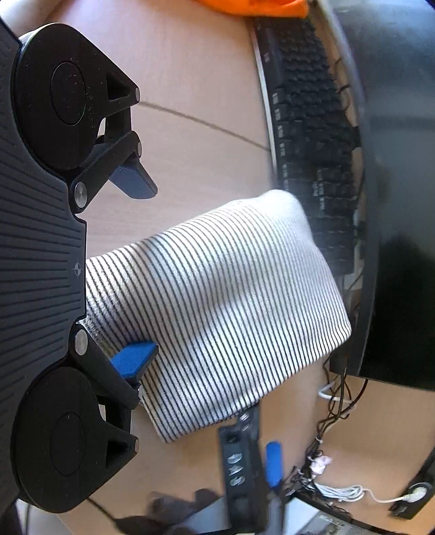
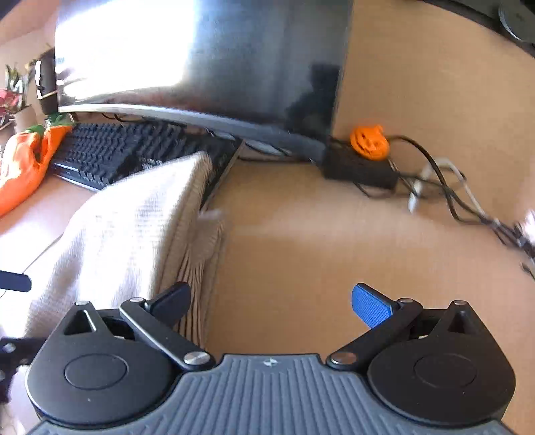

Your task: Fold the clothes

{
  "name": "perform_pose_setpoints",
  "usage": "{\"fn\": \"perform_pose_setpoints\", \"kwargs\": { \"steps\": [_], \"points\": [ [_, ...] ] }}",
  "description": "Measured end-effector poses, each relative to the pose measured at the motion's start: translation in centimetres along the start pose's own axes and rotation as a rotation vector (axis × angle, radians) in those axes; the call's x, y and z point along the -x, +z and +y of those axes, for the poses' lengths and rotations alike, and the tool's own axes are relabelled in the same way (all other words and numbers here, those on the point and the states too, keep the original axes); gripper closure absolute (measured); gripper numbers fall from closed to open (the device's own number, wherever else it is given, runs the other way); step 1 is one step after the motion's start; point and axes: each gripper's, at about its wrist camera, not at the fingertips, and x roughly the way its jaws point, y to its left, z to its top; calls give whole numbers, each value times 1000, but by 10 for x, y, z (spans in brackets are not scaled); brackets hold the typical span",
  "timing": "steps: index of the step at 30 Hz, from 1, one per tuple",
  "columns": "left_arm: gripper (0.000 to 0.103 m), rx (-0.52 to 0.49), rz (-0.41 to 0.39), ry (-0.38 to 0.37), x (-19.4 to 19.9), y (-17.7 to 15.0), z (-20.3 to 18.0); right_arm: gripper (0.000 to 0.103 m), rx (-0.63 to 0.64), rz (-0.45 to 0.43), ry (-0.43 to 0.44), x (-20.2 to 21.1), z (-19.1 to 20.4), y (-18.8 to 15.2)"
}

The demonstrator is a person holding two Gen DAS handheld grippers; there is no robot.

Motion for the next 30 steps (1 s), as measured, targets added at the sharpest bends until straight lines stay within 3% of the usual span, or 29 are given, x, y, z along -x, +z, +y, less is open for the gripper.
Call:
{"fn": "perform_pose_setpoints", "kwargs": {
  "steps": [6,9,13,21,27,30],
  "points": [
    [5,-5,-5,-43,-7,-1,6,0,-55,-12,-42,26,6,-6],
    [4,11,-16,-40,-7,-4,6,0,-63,-35,-23,43,8,-11],
    [4,80,-37,-15,-3,-12,5,0,1,34,-29,27,21,-33],
    [2,154,-142,144,20,-40,-21,0,3,7,48,16,15,-50],
    [2,237,-217,261,46,-79,-58,0,-19,-32,150,54,-11,-74],
    [0,272,-281,324,58,-110,-83,0,26,-104,162,85,-15,-102]
  ]
}}
